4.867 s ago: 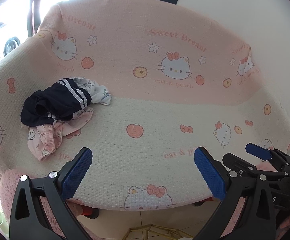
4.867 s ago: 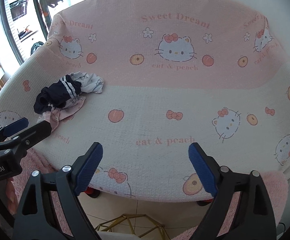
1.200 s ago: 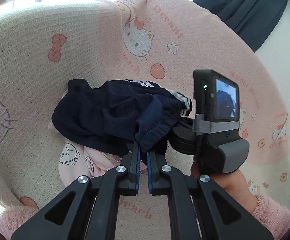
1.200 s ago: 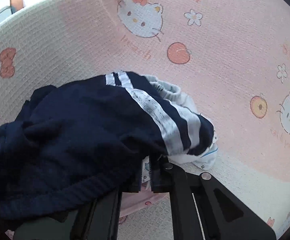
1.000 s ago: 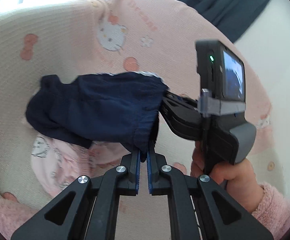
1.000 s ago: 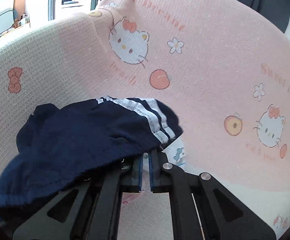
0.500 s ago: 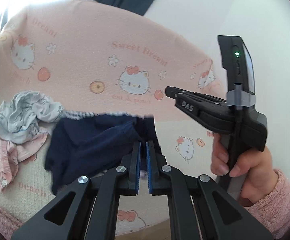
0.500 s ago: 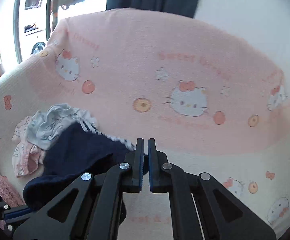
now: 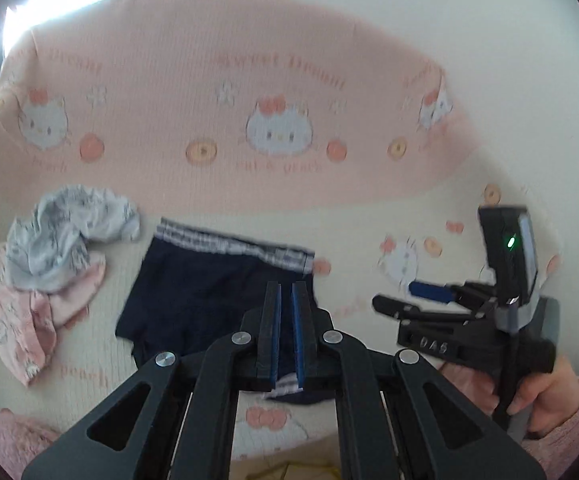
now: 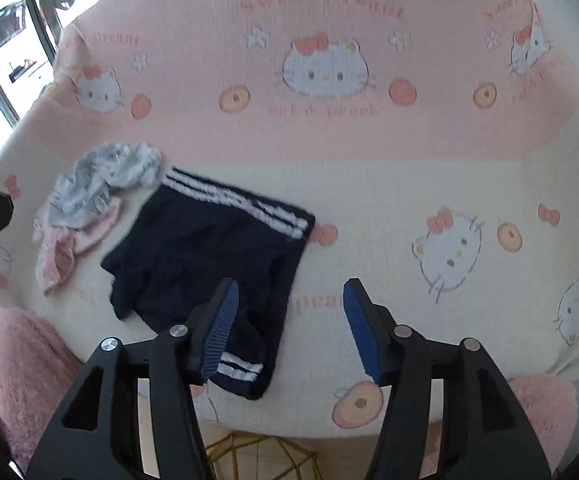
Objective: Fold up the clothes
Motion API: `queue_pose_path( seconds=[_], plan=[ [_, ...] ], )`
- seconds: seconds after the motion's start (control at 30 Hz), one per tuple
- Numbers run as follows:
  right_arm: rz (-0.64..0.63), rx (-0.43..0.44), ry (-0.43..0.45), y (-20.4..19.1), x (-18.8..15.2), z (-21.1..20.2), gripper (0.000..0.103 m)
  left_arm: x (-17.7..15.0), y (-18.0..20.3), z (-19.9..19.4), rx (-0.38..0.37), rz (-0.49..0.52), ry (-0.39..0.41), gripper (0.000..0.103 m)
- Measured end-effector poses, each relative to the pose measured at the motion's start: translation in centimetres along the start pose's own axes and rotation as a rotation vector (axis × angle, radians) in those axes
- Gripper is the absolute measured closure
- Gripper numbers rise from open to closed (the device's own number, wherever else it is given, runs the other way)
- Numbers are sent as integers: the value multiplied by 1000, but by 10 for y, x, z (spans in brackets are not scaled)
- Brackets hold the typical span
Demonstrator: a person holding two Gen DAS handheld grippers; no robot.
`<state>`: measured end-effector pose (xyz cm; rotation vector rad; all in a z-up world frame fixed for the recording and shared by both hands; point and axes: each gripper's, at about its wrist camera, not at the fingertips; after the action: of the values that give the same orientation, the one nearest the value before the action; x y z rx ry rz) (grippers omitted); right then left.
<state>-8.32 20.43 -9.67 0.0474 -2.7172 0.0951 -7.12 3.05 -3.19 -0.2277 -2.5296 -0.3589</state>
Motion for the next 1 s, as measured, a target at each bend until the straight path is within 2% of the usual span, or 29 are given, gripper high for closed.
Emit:
queue_pose_path(
  seconds=[0.07,0.17,0.27,0.37,0.43,0.5,0.57,0.6,0.67,0.73,0.83,0.87,1.0],
  plan=[
    [16,-6,-65,6,-14,26,46,-23,4,37,16,1,-103,96],
    [66,49,-121,14,-36,50,45,-50,17,82,-32,-2,-237,95],
    [115,111,-164,21,-56,69,45,-66,36,111,-43,45,-311,89],
    [103,90,-175,25,-61,74,47,-74,48,124,-40,55,-331,86],
    [96,59,-175,29,-62,75,47,-72,47,127,-66,22,-335,80],
    [120,63,-177,37,-62,75,47,-73,42,135,-84,-7,-336,64],
    [141,68,-180,44,-62,75,47,-75,38,142,-102,-32,-339,55],
    [150,69,-182,47,-62,76,47,-77,38,145,-109,-31,-346,55],
    [178,85,-191,52,-62,79,46,-84,46,153,-77,9,-354,55],
    [231,147,-214,57,-64,84,42,-91,55,158,-26,66,-353,55],
    [333,252,-261,62,-68,92,22,-99,69,160,53,151,-344,55],
    [361,275,-270,61,-70,93,15,-99,70,160,61,155,-344,55],
    [504,318,-318,61,-79,96,14,-98,60,159,75,110,-343,57]
  ],
)
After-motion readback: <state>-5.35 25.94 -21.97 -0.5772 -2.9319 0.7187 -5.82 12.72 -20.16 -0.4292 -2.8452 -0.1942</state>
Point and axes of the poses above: each gripper's, at about its wrist camera, not at the fingertips, and z roughly the way its jaws point, y to its right, x to its top, and after that the axes turned 4 degrees about -y, right-handed
